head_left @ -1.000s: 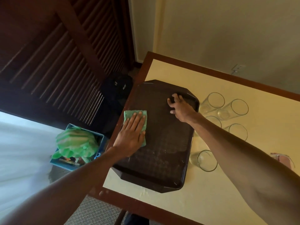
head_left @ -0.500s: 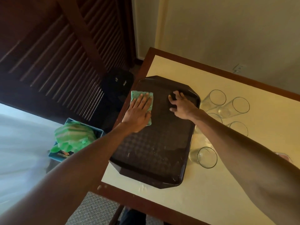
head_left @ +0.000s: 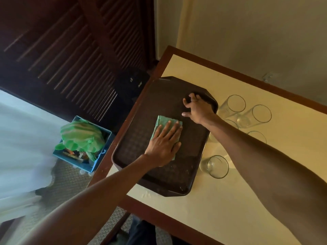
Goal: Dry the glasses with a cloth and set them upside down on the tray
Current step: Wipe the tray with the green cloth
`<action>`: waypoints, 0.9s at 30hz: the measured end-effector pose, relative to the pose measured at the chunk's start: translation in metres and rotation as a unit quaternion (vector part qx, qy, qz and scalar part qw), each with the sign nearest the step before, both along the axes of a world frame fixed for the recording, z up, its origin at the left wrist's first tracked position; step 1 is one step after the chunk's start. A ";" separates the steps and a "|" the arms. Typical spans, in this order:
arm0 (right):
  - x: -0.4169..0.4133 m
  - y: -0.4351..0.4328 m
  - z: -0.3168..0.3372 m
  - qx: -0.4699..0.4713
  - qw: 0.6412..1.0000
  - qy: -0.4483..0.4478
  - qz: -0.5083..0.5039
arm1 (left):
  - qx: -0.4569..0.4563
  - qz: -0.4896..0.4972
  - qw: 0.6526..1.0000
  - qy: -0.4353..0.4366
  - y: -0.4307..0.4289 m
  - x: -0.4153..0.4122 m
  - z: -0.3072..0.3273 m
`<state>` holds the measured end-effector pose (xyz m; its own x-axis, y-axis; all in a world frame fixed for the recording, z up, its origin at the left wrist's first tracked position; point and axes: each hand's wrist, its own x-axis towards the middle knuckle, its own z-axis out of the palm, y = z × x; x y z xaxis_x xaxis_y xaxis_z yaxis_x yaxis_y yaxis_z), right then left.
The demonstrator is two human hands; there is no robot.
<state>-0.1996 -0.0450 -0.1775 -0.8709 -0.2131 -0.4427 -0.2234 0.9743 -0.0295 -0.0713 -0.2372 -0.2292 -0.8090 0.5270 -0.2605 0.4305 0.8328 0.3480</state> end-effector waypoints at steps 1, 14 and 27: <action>0.000 0.002 0.000 -0.001 1.000 0.003 0.003 | 0.004 -0.019 1.000 0.005 0.006 0.009 -0.001; -0.002 0.013 -0.003 -0.007 0.999 -0.029 0.036 | 0.152 -0.047 0.985 -0.070 0.037 0.042 0.008; 0.009 0.009 -0.009 -0.015 0.998 -0.040 0.045 | 0.002 -0.153 0.988 -0.016 0.015 0.089 0.013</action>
<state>-0.1902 -0.0357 -0.1868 -0.8100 -0.3035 -0.5017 -0.3063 0.9486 -0.0795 0.0172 -0.2217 -0.2166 -0.6034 0.7464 -0.2808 0.6497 0.6643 0.3697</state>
